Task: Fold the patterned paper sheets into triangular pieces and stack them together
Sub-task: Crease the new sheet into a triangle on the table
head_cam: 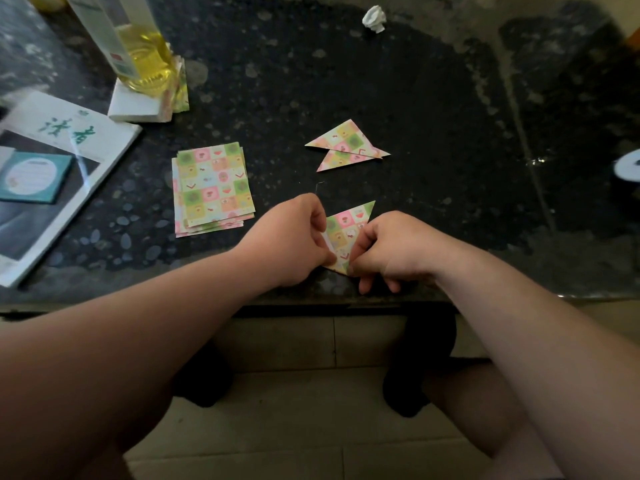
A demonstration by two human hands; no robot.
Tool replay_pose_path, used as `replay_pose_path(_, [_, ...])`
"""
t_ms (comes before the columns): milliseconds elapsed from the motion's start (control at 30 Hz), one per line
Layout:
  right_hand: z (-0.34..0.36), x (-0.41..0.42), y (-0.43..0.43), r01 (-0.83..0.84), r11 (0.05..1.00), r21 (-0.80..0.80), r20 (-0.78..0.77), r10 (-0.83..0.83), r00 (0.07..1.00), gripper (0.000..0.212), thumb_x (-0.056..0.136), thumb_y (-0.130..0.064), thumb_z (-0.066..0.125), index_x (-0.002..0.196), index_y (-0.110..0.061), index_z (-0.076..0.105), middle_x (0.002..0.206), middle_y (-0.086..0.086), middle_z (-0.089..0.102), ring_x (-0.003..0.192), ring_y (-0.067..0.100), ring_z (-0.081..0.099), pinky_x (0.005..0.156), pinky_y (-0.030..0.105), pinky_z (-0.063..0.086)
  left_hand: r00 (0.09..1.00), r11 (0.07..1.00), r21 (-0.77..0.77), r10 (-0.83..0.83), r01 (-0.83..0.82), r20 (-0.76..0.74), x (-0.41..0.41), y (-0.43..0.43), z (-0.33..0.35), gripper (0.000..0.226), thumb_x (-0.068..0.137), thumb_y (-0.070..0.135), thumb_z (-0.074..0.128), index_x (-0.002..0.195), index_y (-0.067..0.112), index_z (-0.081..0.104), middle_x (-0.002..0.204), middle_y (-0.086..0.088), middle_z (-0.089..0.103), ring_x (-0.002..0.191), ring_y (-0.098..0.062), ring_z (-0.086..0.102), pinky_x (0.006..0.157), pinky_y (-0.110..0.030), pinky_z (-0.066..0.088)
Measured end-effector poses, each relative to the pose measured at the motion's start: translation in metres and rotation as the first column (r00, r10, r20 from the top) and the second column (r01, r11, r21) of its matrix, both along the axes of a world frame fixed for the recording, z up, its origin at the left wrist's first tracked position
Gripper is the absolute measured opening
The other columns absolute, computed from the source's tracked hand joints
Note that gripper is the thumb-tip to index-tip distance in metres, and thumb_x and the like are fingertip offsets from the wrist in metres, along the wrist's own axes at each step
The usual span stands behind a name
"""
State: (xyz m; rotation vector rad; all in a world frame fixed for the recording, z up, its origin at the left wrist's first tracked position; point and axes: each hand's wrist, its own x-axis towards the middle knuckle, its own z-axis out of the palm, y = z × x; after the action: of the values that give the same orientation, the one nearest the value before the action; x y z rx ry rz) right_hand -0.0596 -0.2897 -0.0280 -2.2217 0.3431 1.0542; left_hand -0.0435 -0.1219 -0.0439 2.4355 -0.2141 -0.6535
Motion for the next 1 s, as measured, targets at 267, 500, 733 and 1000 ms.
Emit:
replay_pose_path(267, [0.0003,-0.0005,0.0005,-0.036,0.999,-0.019,0.021,0.036,0.999,0.008,0.093,-0.025,0.075,0.090,-0.018,0.072,0.071,0.000,0.078,0.038,0.009,0.052,0.046,0.022,0.043,1.000,1.000,0.006,0.020,-0.020,-0.001,0.0001,-0.0002,0.0006,0.041,0.077,0.024,0.089,0.093,0.028,0.052,0.078,0.009,0.074,0.076,-0.005,0.068,0.074,-0.031,0.058])
replay_pose_path(500, [-0.0009,-0.0001,0.0005,-0.024,1.000,-0.009,0.013,0.024,1.000,0.010,0.090,-0.025,0.079,0.089,-0.017,0.073,0.072,0.001,0.078,0.038,0.009,0.051,0.044,0.022,0.041,1.000,1.000,0.016,0.023,-0.023,0.001,0.0005,-0.0006,0.0006,0.041,0.076,0.025,0.090,0.093,0.029,0.052,0.079,0.009,0.073,0.076,-0.006,0.068,0.071,-0.030,0.057])
replay_pose_path(733, [-0.0009,0.0010,-0.0007,-0.042,0.999,-0.016,0.005,0.042,0.999,0.010,0.091,-0.026,0.078,0.092,-0.017,0.074,0.073,0.001,0.078,0.039,0.010,0.052,0.046,0.021,0.043,1.000,1.000,0.017,0.019,-0.019,-0.009,0.0004,-0.0014,0.0007,0.041,0.078,0.024,0.088,0.096,0.029,0.052,0.080,0.008,0.073,0.077,-0.006,0.068,0.074,-0.031,0.059])
replay_pose_path(1000, [0.0000,0.0006,0.0013,-0.025,0.999,-0.024,0.001,0.025,1.000,0.011,0.090,-0.025,0.079,0.092,-0.016,0.074,0.073,0.001,0.078,0.040,0.010,0.052,0.045,0.020,0.042,1.000,1.000,0.023,0.017,-0.017,0.000,0.0002,-0.0016,0.0002,0.040,0.078,0.025,0.088,0.094,0.030,0.051,0.080,0.009,0.072,0.077,-0.005,0.067,0.068,-0.026,0.055])
